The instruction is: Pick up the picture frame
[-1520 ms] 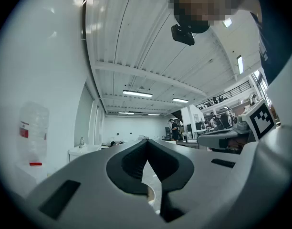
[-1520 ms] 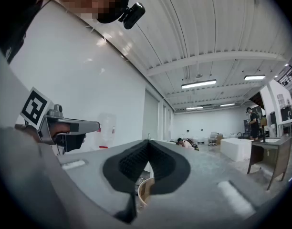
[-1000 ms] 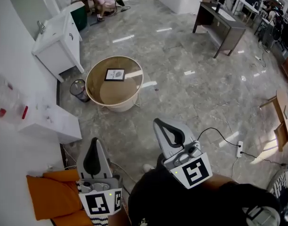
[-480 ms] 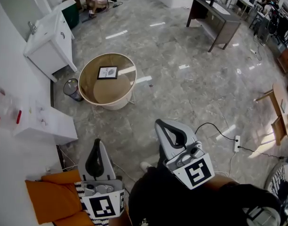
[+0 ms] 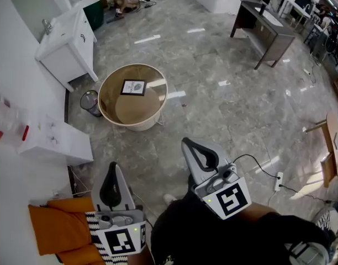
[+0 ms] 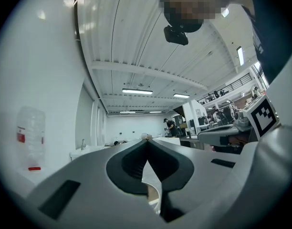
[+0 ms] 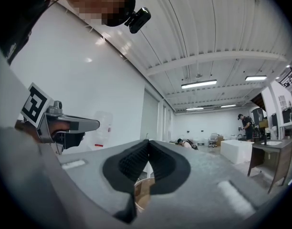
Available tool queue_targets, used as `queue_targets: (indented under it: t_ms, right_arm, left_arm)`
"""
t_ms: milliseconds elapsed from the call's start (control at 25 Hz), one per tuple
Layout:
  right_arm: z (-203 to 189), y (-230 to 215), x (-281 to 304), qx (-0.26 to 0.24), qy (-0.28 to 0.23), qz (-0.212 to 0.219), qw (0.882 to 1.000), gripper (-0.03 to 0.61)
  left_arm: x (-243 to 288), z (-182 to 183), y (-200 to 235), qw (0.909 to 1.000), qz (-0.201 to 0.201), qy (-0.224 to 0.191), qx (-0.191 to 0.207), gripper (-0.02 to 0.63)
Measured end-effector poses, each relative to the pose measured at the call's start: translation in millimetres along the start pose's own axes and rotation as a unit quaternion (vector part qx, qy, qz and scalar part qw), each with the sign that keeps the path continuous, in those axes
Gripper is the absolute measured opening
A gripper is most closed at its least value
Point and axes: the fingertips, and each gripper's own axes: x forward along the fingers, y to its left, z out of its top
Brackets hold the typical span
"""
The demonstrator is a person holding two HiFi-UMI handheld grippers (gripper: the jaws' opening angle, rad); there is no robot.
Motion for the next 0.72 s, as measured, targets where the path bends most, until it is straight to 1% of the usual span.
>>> queue_targets:
  t_ms: [320, 600, 720]
  right_arm:
    - [3.3, -24.6, 38.6, 0.006, 0.0, 0.04, 0.999, -0.003]
    - [1.9, -57.5, 68.3, 0.006, -0.01, 0.054, 0.998, -0.003]
    - [0.9, -72.8, 78.6, 0.008, -0.014, 0.06, 0.998, -0.003]
  left_arm:
    - [34.6, 5.2, 8.4, 0.9994, 0.035, 0.007, 0.002, 0.012]
    - [73.8, 7.4, 6.4, 0.999, 0.045, 0.001, 0.001, 0.012]
    - [92.2, 6.6, 4.6, 0.9986, 0.052, 0.005, 0.007, 0.012]
